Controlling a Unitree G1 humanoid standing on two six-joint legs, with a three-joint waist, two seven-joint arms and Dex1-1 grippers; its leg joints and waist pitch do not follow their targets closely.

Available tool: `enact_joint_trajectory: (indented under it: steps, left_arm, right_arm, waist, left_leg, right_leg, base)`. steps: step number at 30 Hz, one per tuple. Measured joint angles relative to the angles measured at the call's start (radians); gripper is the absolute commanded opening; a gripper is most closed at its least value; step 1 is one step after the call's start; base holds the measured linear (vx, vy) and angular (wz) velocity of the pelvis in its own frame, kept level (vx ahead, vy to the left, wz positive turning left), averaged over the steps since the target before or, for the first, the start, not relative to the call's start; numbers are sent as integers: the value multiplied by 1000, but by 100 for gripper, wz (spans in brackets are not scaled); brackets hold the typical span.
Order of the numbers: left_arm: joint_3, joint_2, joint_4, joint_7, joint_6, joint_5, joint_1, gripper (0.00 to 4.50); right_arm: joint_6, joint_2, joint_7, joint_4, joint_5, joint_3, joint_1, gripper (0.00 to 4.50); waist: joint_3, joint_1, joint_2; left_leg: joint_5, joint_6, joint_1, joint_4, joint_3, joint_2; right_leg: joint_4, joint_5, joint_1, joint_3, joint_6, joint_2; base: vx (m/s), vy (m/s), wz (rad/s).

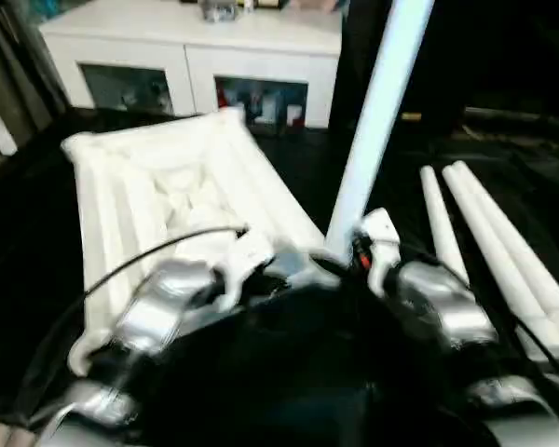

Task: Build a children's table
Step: Rotate leg to tighten

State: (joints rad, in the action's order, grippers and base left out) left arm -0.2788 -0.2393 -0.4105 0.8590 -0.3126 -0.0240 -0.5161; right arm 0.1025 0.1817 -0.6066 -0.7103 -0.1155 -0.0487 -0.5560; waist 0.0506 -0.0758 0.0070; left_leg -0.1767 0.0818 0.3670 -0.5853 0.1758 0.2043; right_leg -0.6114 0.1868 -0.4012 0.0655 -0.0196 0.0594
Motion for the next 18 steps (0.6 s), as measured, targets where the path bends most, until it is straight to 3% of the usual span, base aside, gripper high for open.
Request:
enact_joint_trajectory:
  steps: [6,8,11,18]
  left_arm:
    - [7,142,-138,-198,-70,-20,-104,0]
    - [7,152,-152,-213,-73,-24,-115,0]
    - [6,160,-154,-216,-66,-38,-117,0]
    - [-6,162,-166,-221,-13,-51,-115,0]
  right_arm:
    - [23,-89,373,-100,20,73,-83,272]
    - [14,-113,406,-109,26,82,-89,272]
    - [5,-119,405,-119,26,91,-94,342]
    - [-23,-111,389,-122,35,81,-88,384]
  waist:
    - [0,-9,0]
    - [0,-12,0]
    - [0,-12,0]
    - [0,-11,-1]
  left_leg:
    - [0,0,-1,0,0,-1]
    - [0,0,-1,0,-1,-1]
    - [0,0,0,0,-1,-1]
    - [0,0,1,0,-1,-1]
  right_leg:
    - [0,1,2,-1,3,0]
    - [0,1,2,0,3,0]
    - [0,-1,2,0,0,0]
    - [1,1,1,0,4,0]
  base:
    - [0,0,0]
    - [0,0,0]
    - [0,0,0]
    - [0,0,0]
